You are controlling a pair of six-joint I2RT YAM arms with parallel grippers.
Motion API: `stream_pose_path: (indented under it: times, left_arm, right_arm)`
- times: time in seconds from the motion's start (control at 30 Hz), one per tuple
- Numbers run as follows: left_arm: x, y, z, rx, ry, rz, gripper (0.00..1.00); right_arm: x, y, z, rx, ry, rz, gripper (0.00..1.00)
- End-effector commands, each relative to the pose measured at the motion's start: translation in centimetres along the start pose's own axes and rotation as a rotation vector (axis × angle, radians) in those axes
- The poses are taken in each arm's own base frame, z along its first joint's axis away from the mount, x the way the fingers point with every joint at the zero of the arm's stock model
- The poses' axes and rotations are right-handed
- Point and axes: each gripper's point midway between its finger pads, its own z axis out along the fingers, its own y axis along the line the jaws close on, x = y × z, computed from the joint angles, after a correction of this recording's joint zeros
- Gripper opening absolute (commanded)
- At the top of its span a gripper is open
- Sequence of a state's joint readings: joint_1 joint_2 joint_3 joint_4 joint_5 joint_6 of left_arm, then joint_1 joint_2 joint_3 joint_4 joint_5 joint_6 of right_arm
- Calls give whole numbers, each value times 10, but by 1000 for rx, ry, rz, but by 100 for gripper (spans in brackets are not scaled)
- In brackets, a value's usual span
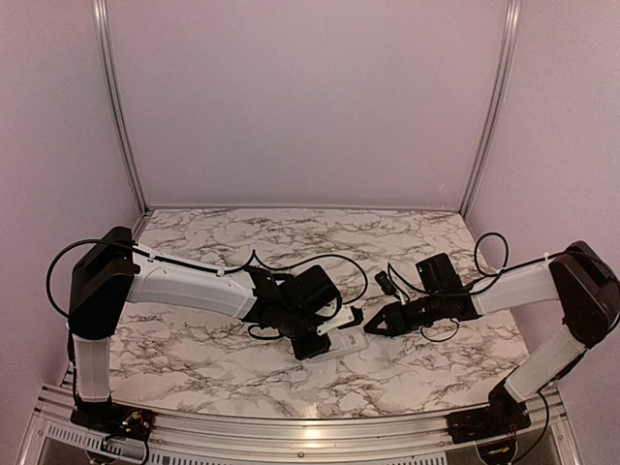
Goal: Load the batteries into the remote control
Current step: Load the battery cover onto the remote control without the battery cover.
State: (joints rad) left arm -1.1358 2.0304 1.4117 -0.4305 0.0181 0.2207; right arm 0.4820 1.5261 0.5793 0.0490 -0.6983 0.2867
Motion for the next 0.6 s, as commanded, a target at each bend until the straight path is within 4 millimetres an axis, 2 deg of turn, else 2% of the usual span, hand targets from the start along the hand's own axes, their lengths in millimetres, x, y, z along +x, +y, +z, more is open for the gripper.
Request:
stream_pose_path:
  times: [0.0, 0.3, 0.43, 0.57]
  left_arm:
    - [6, 3, 0, 3, 28, -19, 28]
    - [11, -1, 0, 23, 37, -20, 30]
    - [10, -2, 1, 26, 38, -20, 35]
    - [8, -1, 4, 22, 34, -18, 37]
  right_arm:
    - [-14, 3, -1, -10, -28, -26, 36]
    - [-14, 2, -1, -10, -27, -25, 37]
    - [-14, 3, -1, -12, -27, -24, 38]
    - [-14, 2, 0, -12, -26, -23, 38]
